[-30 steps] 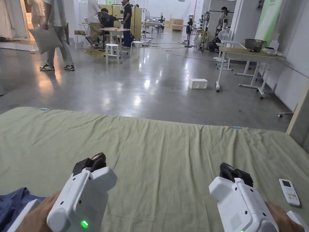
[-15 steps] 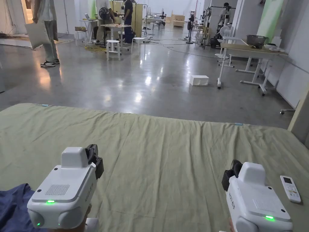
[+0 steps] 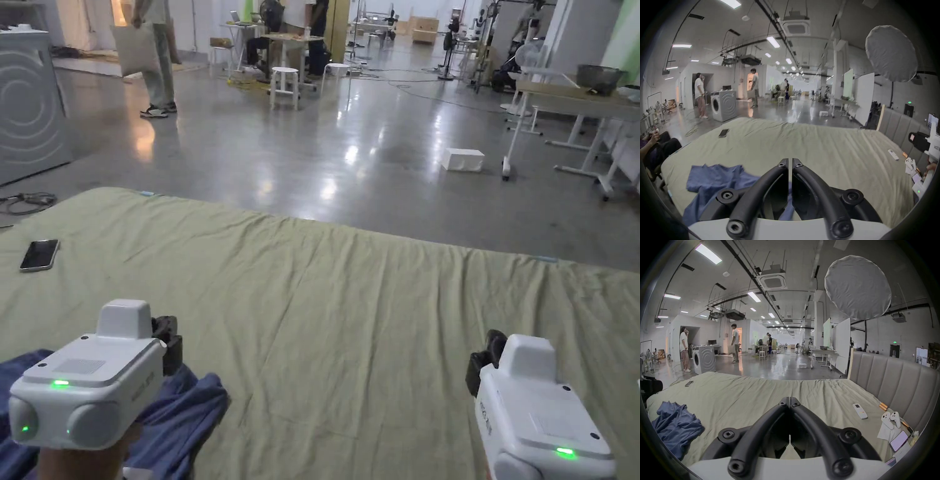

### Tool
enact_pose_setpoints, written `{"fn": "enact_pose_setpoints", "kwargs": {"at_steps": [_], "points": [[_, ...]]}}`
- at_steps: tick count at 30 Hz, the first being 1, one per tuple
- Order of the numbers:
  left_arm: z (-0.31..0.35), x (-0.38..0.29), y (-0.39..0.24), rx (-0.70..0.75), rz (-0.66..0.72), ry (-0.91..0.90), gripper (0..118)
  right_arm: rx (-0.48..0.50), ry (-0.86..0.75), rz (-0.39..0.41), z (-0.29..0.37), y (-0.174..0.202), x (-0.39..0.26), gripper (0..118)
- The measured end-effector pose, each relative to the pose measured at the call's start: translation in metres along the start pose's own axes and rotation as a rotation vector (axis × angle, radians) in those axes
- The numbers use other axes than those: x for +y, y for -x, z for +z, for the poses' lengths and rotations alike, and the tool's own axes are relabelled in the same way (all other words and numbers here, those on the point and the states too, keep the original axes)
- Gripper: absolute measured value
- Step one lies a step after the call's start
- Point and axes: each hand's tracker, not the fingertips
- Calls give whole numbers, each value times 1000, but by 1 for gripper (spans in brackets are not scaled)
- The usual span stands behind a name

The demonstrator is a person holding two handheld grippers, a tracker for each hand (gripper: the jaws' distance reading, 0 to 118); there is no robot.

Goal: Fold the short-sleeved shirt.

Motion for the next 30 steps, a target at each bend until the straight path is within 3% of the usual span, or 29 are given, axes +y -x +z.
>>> {"fn": "enact_pose_setpoints", "kwargs": {"at_steps": [7,8,9,10,11,12,13,14,21,24,26,28,30], "points": [[-21,-48,99,145,35,291,4,59,49,21,-9,22,-15,0],[-24,-53,110,157,48,332,9,65,65,22,-11,25,-17,0],[-26,-61,120,162,62,380,21,72,77,22,-12,27,-20,0],[-30,-67,131,180,61,377,42,74,91,15,-13,27,-24,0],[-35,-75,140,184,58,404,71,74,94,25,-14,29,-26,0],[-39,-81,148,195,64,430,89,76,101,31,-14,30,-29,0],[-43,-87,153,204,62,451,101,78,107,35,-15,31,-31,0],[-46,-91,157,184,73,478,105,80,112,39,-15,31,-34,0],[-75,-137,150,49,82,657,104,79,147,61,-18,32,-44,0],[-87,-161,136,78,2,717,93,80,158,72,-18,33,-47,0],[-79,-158,127,126,-20,619,92,78,162,77,-18,33,-48,0],[-82,-158,123,128,-9,647,78,75,164,74,-18,33,-48,0],[-78,-158,118,98,-36,601,38,74,165,74,-18,33,-49,0]]}}
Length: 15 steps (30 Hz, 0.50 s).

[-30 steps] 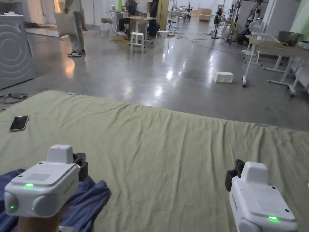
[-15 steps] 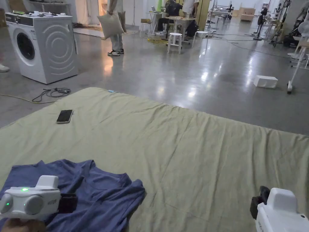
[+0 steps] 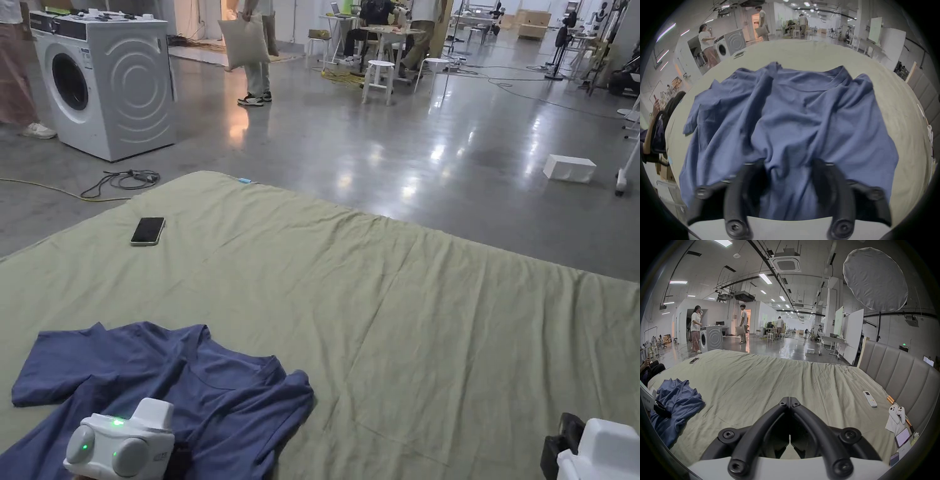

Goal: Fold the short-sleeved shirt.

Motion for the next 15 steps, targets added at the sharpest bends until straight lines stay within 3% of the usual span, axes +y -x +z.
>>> {"fn": "enact_pose_setpoints", "kwargs": {"at_steps": [1,2,8,12,15], "points": [[2,2,-4,0,-30,-21,15,-1,1,1,0,0,0,0],[0,1,-7,16,-58,-22,8,0,1,0,0,0,-1,0],[-8,-7,5,-12,16,-21,3,-1,7,2,4,-1,-4,0],[13,-3,6,25,-67,-139,3,-5,8,-3,6,-4,-5,0],[39,11,12,-42,74,-243,3,-9,2,-5,7,-6,-4,0]]}}
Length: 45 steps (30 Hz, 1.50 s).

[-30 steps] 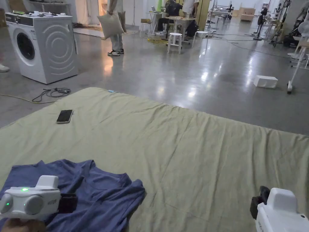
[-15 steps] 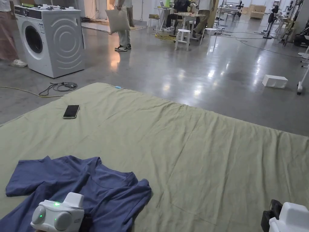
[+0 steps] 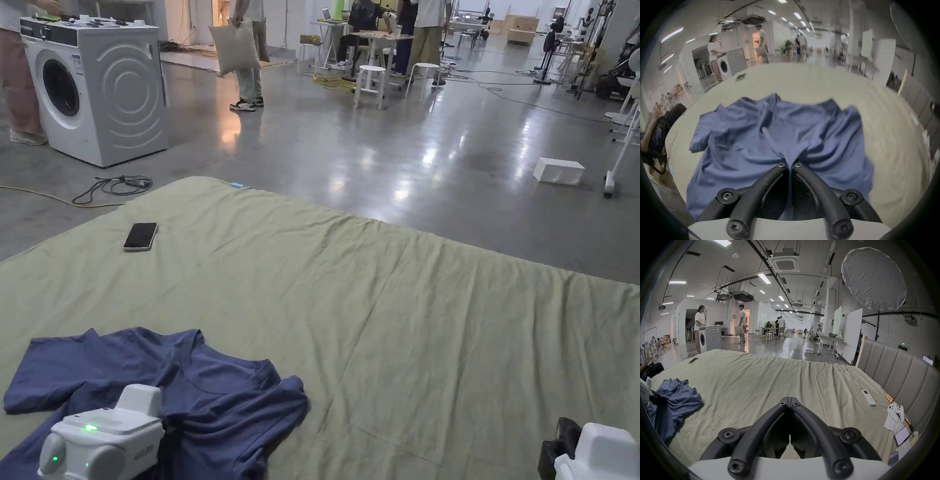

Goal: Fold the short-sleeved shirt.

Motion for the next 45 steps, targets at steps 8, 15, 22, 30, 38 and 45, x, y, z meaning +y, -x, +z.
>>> {"fn": "enact_pose_setpoints", "kwargs": {"at_steps": [8,15,22,30,38,45], "points": [[61,85,-18,-26,3,-245,3,-10,-34,-11,5,-9,12,0],[101,153,-74,-121,-88,-407,3,-42,-69,-43,11,-32,21,0],[126,190,-166,-299,-148,-492,3,-94,-93,-74,26,-64,28,0],[142,192,-301,-533,-244,-495,3,-182,-119,-81,49,-113,31,0],[124,125,-405,-746,-307,-307,3,-268,-107,-109,69,-153,20,0],[99,39,-446,-806,-398,-118,3,-297,-75,-114,75,-166,6,0]]}}
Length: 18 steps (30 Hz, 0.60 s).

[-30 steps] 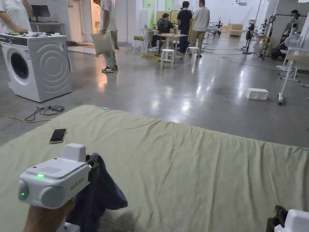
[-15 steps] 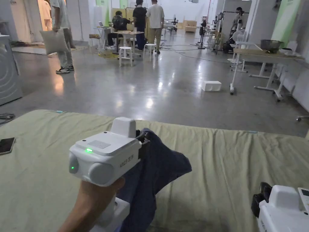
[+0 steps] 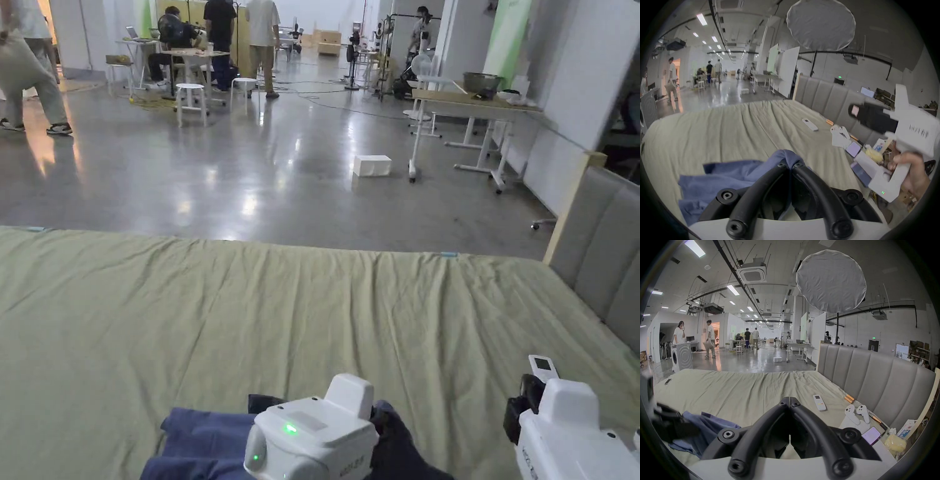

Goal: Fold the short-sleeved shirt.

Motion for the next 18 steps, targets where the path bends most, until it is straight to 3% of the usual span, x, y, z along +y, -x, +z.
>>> {"fn": "enact_pose_setpoints", "kwargs": {"at_steps": [2,3,5,7,13,18], "points": [[-4,-11,-2,9,4,13,9,-4,11,3,0,0,-3,0],[-5,-16,-2,13,12,22,20,-2,16,3,1,-1,-5,0],[-6,-23,1,16,25,53,57,1,25,4,1,0,-7,0],[0,-27,7,6,34,68,75,10,28,12,1,2,-7,0],[47,-16,44,135,68,-65,78,38,10,13,5,11,0,0],[96,0,81,367,84,-258,78,65,-34,-4,8,25,12,0]]}}
